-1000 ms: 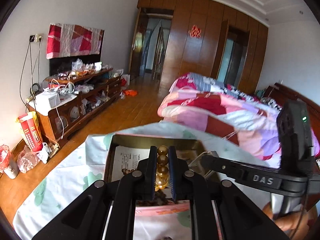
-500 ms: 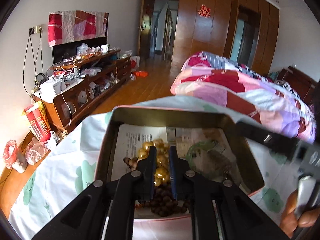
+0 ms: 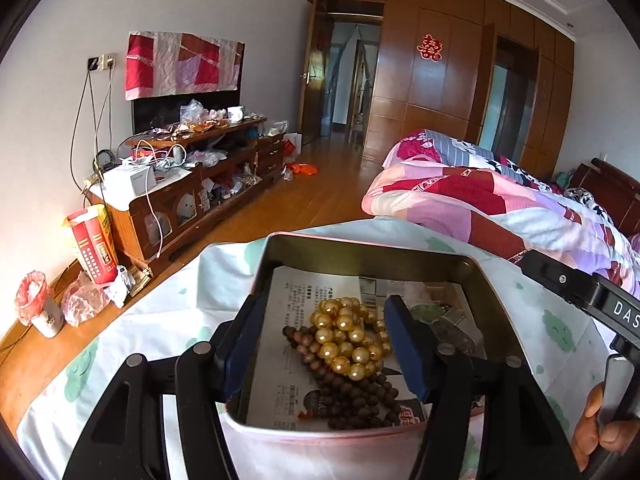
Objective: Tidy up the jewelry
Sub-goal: 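Withdraw both grippers from the tin back toward the remaining jewelry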
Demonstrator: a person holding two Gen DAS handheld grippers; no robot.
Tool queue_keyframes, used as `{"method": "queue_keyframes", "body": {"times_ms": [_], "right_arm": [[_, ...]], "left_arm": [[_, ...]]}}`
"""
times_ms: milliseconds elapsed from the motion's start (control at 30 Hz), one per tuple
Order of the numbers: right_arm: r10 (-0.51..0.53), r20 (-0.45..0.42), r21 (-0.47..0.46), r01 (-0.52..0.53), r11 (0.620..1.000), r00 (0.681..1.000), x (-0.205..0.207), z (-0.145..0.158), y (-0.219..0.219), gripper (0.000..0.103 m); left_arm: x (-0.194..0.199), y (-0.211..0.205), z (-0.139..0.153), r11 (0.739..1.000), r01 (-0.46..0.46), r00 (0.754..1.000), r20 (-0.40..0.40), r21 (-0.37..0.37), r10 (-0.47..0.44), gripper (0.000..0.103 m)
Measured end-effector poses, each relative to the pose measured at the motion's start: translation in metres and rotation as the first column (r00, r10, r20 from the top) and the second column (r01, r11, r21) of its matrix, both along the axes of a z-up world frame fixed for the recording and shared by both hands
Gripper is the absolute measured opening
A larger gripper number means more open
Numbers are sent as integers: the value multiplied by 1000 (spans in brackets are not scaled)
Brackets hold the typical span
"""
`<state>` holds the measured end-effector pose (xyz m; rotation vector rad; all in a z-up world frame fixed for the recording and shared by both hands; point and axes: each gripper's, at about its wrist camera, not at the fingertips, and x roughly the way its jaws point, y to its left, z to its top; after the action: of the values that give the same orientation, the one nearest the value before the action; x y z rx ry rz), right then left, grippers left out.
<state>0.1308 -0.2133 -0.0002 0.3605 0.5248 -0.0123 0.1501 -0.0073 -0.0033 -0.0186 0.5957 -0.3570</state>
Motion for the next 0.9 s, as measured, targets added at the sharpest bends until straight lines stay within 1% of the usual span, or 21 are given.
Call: {"method": "queue_keyframes", "body": {"times_ms": [133, 200, 333, 433, 600, 667, 700, 767, 833, 900], "right_arm": [[-8, 13, -30, 9, 1000, 1000, -10, 5, 2, 72], [-13, 21, -51, 14, 999, 1000, -19, 8, 4, 76], [-12, 8, -84, 13, 996, 1000, -34, 6, 8, 76], [1, -11, -72, -2, 997, 1000, -44, 0, 7, 76], [10, -28, -71, -12, 997, 1000, -57, -5, 6, 76], [17, -38, -60, -20, 998, 999, -60, -6, 7, 76], [23, -44, -57, -25, 998, 999, -63, -6, 7, 75], [36, -53, -61, -39, 997, 998, -69, -7, 8, 70], [50, -69, -67, -55, 996, 996, -75, -9, 11, 68], [71, -102, -64, -78, 995, 992, -83, -15, 13, 64]], "left_arm": [[-11, 6, 3, 1000, -3, 1000, 3, -13, 3, 63], [-18, 9, 3, 1000, -3, 1000, -5, -15, 3, 63], [-28, 15, -1, 1000, -6, 1000, -25, -15, 6, 63], [-36, 20, -4, 1000, -18, 999, -42, -22, 17, 63], [-47, 31, -8, 998, -29, 996, -87, -64, 23, 63], [-52, 33, -7, 997, -34, 996, -88, -72, 27, 63], [-56, 34, -7, 997, -35, 996, -85, -72, 29, 63], [-61, 36, -7, 997, -33, 996, -85, -64, 27, 63], [-67, 38, -8, 998, -30, 996, -90, -49, 25, 63], [-72, 41, -12, 999, -27, 995, -99, -37, 24, 63]]}}
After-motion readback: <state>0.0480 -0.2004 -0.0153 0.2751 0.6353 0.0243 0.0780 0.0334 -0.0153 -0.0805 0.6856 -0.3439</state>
